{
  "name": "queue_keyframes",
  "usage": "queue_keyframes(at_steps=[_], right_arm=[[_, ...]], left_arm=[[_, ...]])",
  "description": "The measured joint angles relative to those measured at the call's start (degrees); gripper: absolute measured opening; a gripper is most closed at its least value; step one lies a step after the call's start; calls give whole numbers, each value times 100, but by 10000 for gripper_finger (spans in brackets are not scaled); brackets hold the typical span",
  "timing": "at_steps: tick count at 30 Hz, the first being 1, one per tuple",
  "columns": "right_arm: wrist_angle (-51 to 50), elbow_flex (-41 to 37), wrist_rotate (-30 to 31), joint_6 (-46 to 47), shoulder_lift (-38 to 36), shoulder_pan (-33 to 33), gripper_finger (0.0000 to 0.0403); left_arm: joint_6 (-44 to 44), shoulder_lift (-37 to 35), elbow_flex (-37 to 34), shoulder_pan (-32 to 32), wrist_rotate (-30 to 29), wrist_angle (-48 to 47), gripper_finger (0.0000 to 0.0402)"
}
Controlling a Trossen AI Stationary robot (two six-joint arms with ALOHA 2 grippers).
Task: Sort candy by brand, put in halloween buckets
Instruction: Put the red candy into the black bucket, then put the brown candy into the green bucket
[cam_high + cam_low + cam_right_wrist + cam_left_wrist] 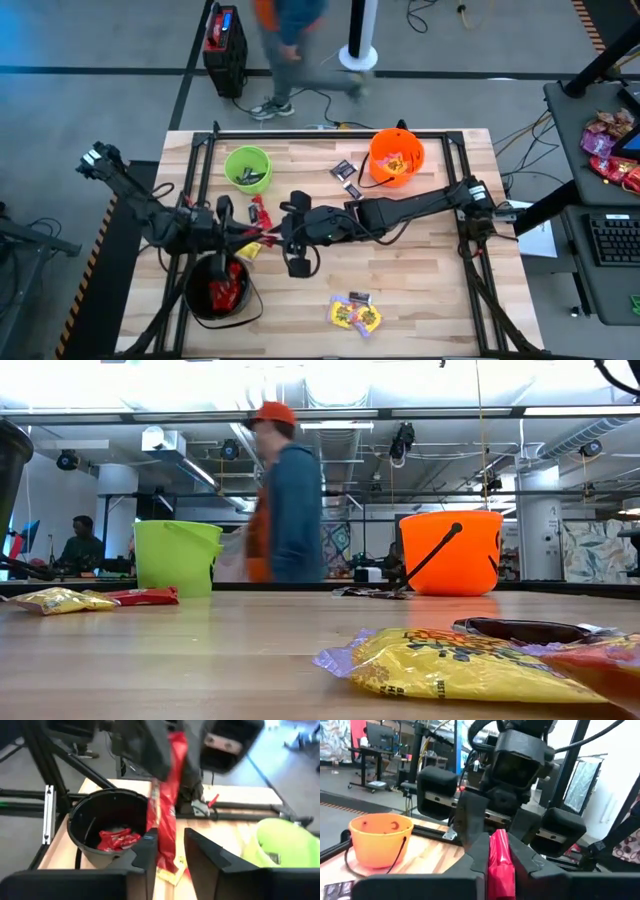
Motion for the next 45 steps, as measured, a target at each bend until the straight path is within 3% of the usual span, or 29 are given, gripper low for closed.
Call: queue_keyframes(at_steps=[3,6,8,11,13,15,19,26,31,35,41,45], right_arm=[[-120,0,-7,297,0,-84,110],[-265,0,-25,378,0,-152,133],[-438,0,6,508,-9,-202,145],[-692,0,22,745,-12,-253,158],[-847,0,28,793,-12,-261,164],[-929,0,21,811,-9,-250,169],[-974,-7,5,887,-9,-235,173],[-981,-13,26,948,-2,-247,172],[-1119,-15,-12,1172,0,-263,171],[-1929,49,-354,1873,-9,-267,171],[-3624,37,-1998,3197,9,-102,171],[-4609,-301,-2140,3100,101,577,171]], left_arm=[[-331,-76,351,-1,-19,-1017,15],[-1051,-93,1017,-1,243,-2726,15],[-1958,-31,1627,-12,848,-4301,15],[-3618,239,2458,-43,2212,-6701,15],[-4430,458,2765,-183,3011,-7783,15],[-4701,666,2856,-414,3303,-8299,15],[-4776,1093,2679,-804,3425,-8373,19],[-5353,1753,2458,-981,3374,-8367,99],[-5322,1804,2459,-1022,3377,-8373,143],[-5321,1620,2459,-1041,3336,-8375,158],[-5081,1280,2503,-1046,2347,-8358,161],[-4891,1072,2503,-1041,1520,-8351,161]])
